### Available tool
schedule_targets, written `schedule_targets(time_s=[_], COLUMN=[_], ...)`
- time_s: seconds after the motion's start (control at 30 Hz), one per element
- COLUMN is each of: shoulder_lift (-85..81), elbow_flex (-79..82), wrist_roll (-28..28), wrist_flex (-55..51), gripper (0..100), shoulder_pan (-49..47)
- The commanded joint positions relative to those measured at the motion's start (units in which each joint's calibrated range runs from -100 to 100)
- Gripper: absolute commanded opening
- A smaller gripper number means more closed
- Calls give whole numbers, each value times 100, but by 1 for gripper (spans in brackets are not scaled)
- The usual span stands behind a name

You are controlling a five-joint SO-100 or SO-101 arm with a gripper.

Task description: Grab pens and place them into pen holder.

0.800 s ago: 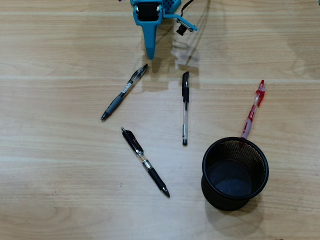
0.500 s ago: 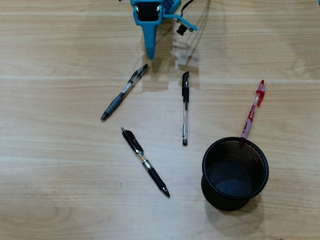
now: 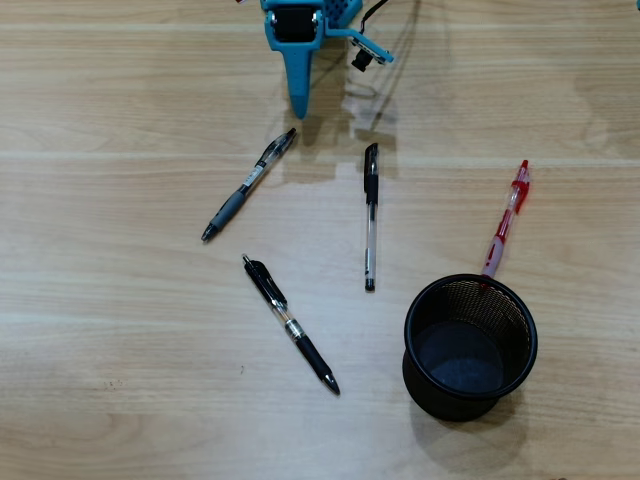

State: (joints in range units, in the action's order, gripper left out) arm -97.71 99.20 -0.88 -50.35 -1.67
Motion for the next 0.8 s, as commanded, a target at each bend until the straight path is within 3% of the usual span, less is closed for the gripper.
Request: schedule_targets(time_s=[0.0, 0.77], shoulder_lift=[-78, -78], elbow_flex=[-1, 8], wrist_roll=[-6, -6], wrist_flex=[63, 63], gripper=[2, 2], shoulder_pan=[53, 62])
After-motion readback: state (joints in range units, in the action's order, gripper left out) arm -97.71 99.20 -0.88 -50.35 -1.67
